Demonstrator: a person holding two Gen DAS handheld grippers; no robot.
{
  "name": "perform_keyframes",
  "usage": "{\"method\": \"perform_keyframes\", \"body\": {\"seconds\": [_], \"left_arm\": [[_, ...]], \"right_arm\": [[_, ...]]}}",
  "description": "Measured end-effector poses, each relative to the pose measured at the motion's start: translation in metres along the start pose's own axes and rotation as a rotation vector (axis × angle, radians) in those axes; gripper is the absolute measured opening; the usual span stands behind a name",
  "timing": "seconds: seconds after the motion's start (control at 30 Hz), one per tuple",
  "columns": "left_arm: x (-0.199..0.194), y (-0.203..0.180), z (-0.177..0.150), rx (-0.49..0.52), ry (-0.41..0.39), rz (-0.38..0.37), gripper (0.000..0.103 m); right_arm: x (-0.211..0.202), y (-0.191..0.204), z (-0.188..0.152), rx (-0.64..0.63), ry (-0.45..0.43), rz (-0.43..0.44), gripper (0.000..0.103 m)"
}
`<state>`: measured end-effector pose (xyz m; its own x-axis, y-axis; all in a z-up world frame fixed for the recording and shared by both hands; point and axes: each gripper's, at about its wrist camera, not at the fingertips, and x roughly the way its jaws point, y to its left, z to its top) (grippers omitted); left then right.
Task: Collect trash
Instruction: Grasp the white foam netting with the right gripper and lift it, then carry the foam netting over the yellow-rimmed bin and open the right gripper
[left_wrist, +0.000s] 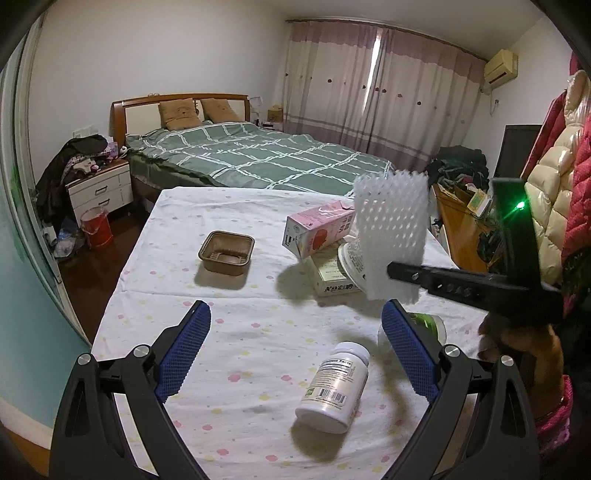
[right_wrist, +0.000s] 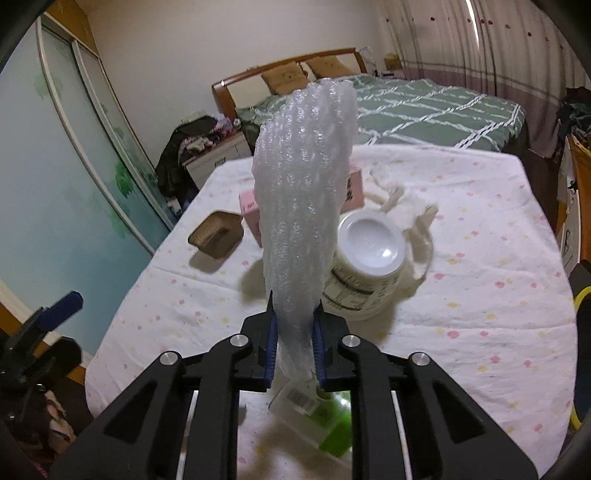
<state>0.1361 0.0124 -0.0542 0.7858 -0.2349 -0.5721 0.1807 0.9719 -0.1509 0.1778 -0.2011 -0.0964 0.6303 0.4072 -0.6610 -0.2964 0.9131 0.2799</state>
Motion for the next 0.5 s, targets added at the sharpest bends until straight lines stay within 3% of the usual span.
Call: {"method": "perform_keyframes", "body": {"seconds": [0.3, 0.5], "left_arm": [[0.003, -0.015, -0.001, 0.028, 0.005, -0.018, 0.093], [0.009, -0.032, 0.0, 0.053, 0.014, -0.041, 0.092]], "right_arm": [[-0.042, -0.061, -0.005, 0.107, -0.084, -0.107, 0.016], [-0.075, -0.13, -0.024, 0.216, -0.117, -0.247, 0.016]]}}
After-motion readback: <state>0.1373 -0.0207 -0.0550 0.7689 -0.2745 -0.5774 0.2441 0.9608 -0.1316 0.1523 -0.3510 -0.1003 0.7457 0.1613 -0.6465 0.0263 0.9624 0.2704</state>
